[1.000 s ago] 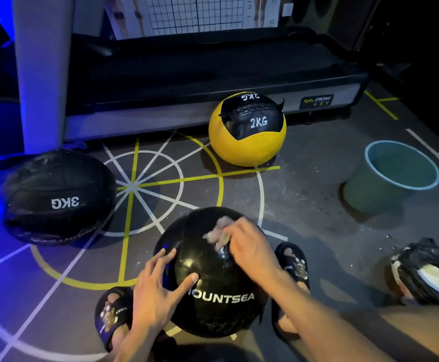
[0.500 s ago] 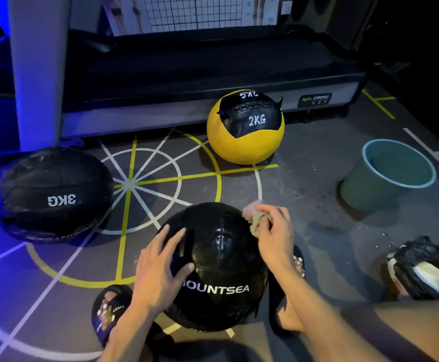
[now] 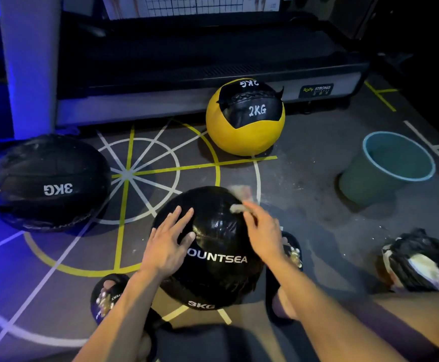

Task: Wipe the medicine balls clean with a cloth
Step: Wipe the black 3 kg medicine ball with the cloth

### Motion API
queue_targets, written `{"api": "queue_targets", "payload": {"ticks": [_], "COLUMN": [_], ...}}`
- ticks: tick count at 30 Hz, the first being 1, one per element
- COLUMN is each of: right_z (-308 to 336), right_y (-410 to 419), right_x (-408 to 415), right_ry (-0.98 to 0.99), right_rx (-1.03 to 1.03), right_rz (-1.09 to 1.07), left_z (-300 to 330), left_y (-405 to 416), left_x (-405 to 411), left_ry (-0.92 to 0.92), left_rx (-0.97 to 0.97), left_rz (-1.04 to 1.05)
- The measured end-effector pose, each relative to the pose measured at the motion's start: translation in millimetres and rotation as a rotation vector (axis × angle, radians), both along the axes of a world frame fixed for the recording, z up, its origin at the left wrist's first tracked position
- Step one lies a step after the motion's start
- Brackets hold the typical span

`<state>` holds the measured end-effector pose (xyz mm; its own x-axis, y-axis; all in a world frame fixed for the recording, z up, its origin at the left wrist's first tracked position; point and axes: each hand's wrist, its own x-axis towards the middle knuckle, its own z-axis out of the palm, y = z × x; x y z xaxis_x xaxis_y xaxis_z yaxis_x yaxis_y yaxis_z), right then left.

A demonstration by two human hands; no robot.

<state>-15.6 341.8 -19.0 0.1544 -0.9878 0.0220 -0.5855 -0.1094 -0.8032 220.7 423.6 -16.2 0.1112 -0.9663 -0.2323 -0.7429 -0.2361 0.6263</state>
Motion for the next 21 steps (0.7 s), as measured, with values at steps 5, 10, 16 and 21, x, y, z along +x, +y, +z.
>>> {"api": "queue_targets", "payload": {"ticks": [5, 10, 16, 21], "right_z": [26.3, 44.3, 49.8, 34.9], "right_y": [-21.8, -23.0, -20.4, 45.9], "right_x": [-18.9, -29.9, -28.7, 18.6], "right_ry": [-0.352, -0.360, -0.425, -0.250], "right_rx": [0.385, 0.372, 0.221, 0.173], "right_rz": [-0.323, -0.341, -0.533, 0.097], "left_z": [-0.9, 4.3, -3.5, -0.9], "left_y": [-4.2, -7.4, 8.4, 0.0], "left_x": [13.7, 19.1, 17.6, 28.2], "left_ry": [-0.009, -0.084, -0.060, 0.008], "left_rx": [0.017, -0.069, -0.098, -0.053], "left_rz": [0.029, 0.216, 0.261, 0.185]}}
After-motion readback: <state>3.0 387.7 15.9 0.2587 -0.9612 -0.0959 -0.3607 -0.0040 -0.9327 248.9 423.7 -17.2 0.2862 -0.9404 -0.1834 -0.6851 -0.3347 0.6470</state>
